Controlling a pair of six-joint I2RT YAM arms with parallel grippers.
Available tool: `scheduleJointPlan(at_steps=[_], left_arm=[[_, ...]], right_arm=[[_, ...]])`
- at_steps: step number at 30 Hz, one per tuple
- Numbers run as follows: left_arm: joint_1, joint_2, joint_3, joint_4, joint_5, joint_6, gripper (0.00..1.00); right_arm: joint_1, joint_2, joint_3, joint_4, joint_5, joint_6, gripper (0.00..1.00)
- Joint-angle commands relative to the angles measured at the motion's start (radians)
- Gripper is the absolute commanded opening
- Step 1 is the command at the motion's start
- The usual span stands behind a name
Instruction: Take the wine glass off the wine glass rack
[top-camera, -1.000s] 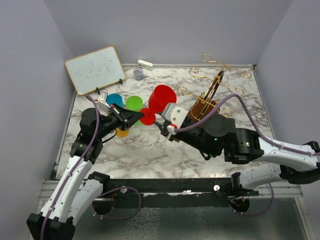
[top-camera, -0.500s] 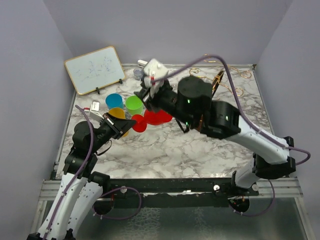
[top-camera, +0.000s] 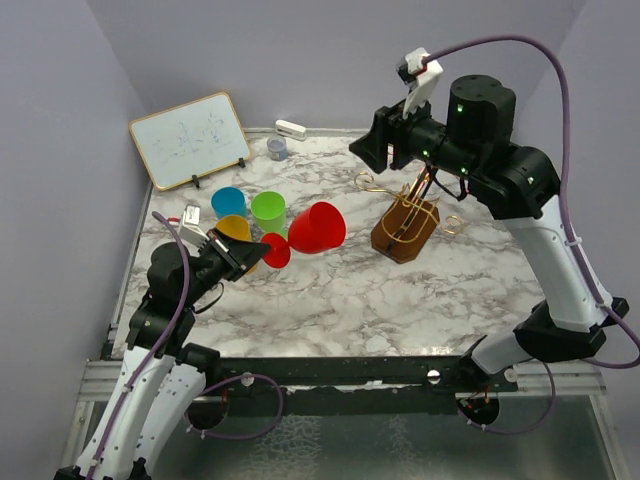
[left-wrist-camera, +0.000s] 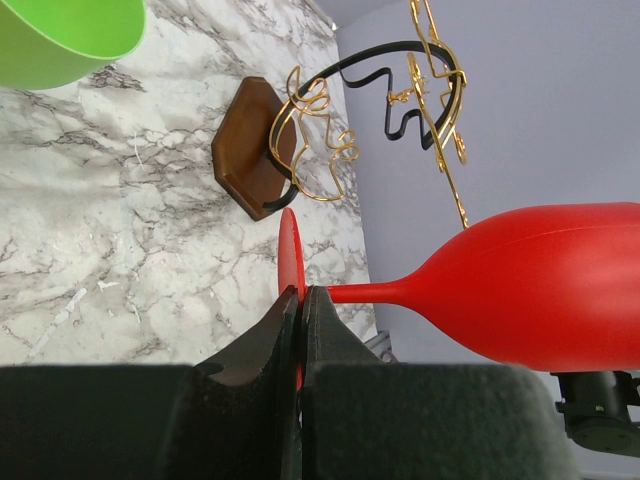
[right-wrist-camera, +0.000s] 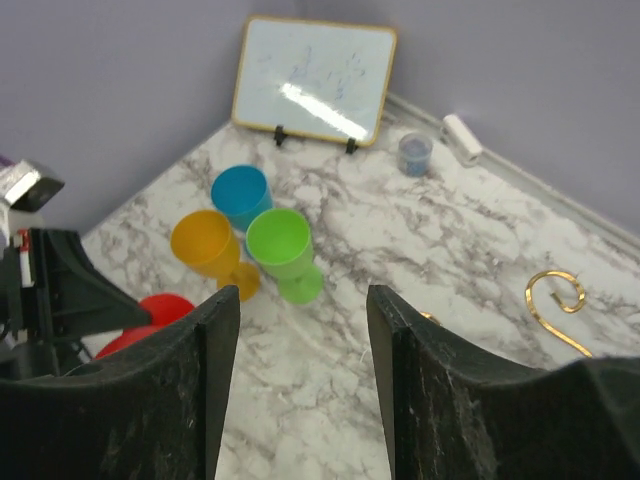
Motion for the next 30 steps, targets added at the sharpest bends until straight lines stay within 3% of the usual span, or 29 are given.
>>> scheduleJointPlan(at_steps=[1,6,30], left_arm=[[0.0,-0.008,0.037,0.009,-0.024,0.016,0.0],[0.001,-0.003,0.047,-0.002,-0.029,0.02,0.0],[0.0,0.022,0.051,0.021,-0.039,0.011,0.0]], right_arm=[[-0.021,-0.039,-0.142,-0.125,-0.203,0.017,0.54],[-0.023,-0.091,-0.259,-0.076,-0.284,0.009,0.54],[-0.023,-0.061,-0.333,-0.017,-0.456,0.014,0.49]])
